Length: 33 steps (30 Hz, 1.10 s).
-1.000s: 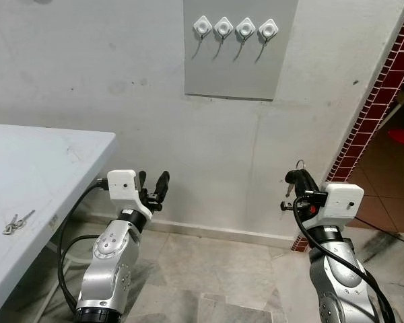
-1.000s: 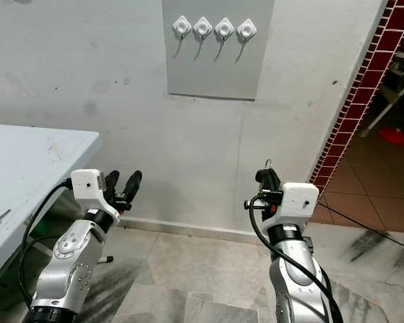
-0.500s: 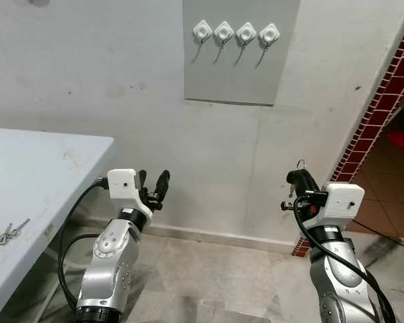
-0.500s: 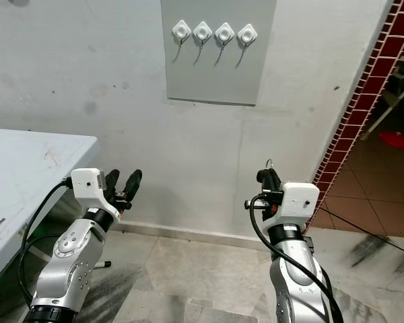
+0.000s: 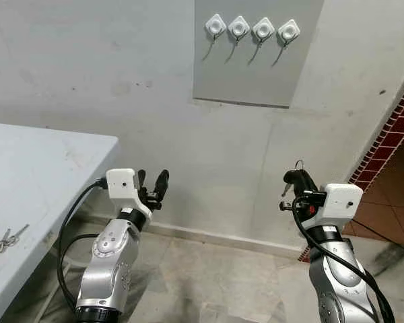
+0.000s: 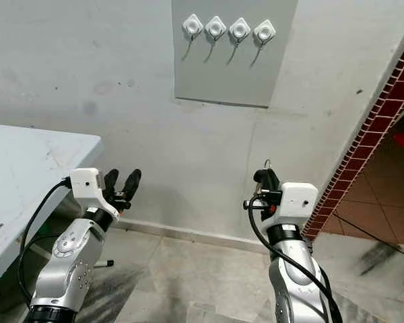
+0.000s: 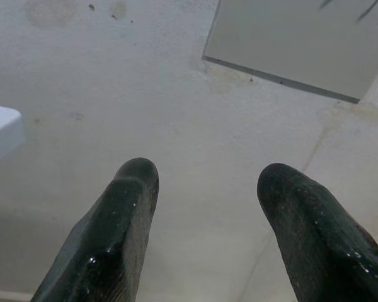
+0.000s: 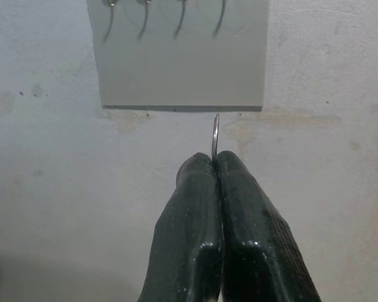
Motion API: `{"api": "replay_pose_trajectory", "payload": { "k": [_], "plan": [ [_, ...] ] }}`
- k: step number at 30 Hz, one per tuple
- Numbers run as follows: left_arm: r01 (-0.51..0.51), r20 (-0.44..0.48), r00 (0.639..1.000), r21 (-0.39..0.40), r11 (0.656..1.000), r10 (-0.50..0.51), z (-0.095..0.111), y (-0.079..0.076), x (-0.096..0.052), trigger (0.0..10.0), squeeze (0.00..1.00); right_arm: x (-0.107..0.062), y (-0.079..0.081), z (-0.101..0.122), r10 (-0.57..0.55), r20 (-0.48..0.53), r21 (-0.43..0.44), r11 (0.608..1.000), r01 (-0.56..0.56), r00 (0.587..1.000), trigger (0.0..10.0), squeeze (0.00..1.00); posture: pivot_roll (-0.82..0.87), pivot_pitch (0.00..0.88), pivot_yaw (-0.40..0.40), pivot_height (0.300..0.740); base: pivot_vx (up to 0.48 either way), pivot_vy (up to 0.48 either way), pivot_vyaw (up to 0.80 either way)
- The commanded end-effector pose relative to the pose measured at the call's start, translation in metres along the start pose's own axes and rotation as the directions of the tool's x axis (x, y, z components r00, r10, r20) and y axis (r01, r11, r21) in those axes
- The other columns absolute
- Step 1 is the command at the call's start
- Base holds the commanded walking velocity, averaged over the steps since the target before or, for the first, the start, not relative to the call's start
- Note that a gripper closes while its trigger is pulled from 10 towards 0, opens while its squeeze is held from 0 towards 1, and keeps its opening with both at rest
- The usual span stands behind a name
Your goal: Hang keys on a hook
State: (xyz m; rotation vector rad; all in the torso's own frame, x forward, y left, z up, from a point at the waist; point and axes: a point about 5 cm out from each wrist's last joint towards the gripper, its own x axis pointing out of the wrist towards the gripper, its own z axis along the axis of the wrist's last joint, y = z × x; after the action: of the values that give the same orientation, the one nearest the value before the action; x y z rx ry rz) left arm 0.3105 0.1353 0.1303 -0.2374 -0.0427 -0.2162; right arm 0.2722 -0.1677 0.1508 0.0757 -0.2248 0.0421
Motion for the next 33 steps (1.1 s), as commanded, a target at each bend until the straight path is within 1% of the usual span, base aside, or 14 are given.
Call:
{"api": "replay_pose_trajectory", "payload": {
  "k": [1, 33],
  "plan": [
    [0.011, 0.015, 1.000, 0.008, 1.000, -0.011, 0.0048, -0.0011, 0.0012, 10.0, 0.00, 0.0002, 0.0012, 0.0044, 0.003, 0.015, 0.001, 1.000, -0.003, 1.000, 10.0, 0.00, -0.01, 0.011, 0.013, 0.740, 0.315, 0.000, 0.00],
    [0.018, 0.010, 1.000, 0.013, 1.000, -0.018, 0.0043, -0.0026, 0.0000, 10.0, 0.00, -0.0021, 0.0026, 0.0026, 0.002, 0.008, 0.009, 1.000, -0.002, 1.000, 10.0, 0.00, -0.01, 0.013, 0.015, 0.740, 0.342, 0.000, 0.00]
  ]
}}
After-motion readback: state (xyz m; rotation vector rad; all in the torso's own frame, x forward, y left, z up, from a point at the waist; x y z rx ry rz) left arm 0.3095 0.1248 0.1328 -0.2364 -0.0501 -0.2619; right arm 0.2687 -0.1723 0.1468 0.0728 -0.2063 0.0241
